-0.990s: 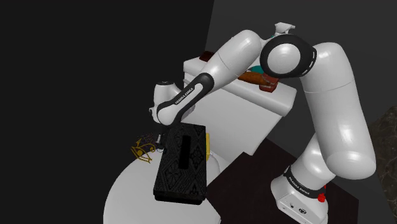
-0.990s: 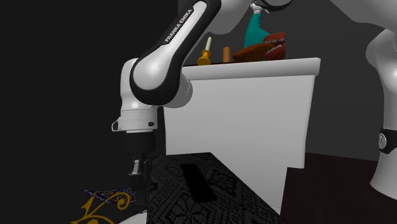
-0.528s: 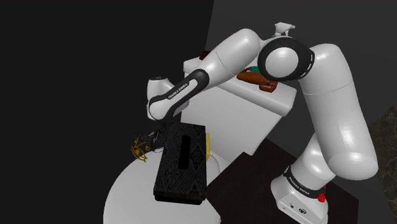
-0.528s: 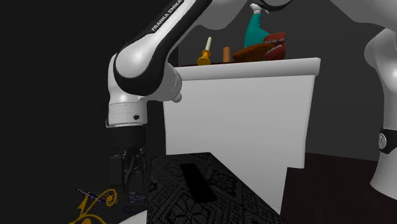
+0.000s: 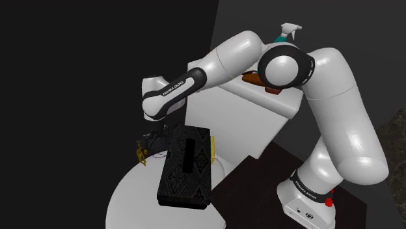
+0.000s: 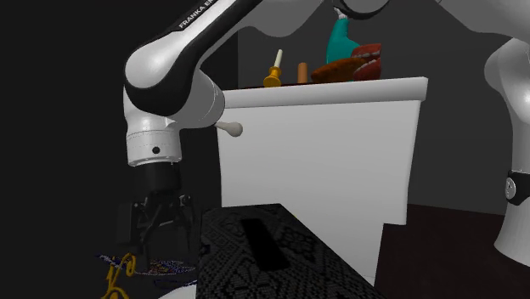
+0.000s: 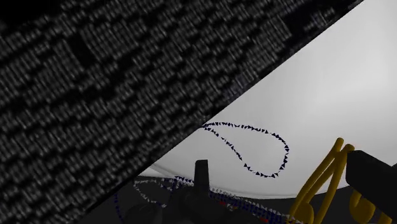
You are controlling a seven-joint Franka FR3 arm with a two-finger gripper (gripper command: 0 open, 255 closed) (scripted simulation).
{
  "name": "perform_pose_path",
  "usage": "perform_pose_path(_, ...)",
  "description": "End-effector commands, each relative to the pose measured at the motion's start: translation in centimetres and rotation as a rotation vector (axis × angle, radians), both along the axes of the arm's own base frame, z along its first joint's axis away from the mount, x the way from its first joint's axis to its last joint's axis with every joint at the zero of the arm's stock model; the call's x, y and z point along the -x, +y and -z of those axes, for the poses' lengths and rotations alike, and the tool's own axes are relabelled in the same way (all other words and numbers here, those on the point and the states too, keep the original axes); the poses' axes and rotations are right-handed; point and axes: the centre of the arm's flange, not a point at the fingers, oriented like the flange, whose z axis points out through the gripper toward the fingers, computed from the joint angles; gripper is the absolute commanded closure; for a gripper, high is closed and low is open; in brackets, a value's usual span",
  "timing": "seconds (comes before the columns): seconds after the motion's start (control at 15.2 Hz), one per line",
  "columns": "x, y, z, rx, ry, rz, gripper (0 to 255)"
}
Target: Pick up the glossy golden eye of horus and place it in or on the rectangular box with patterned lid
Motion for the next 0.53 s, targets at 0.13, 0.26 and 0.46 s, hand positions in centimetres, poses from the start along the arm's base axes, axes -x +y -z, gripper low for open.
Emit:
perform_pose_path(0.13,-0.13,0.36,2.77,-0.025,-0.051,-0.033,0)
perform_pose_path(0.26,-0.13,0.36,2.77,-0.025,-0.051,-0.033,0)
perform_pose_path(0.46,-0.13,0.36,2.77,-0.025,-0.051,-0.033,0)
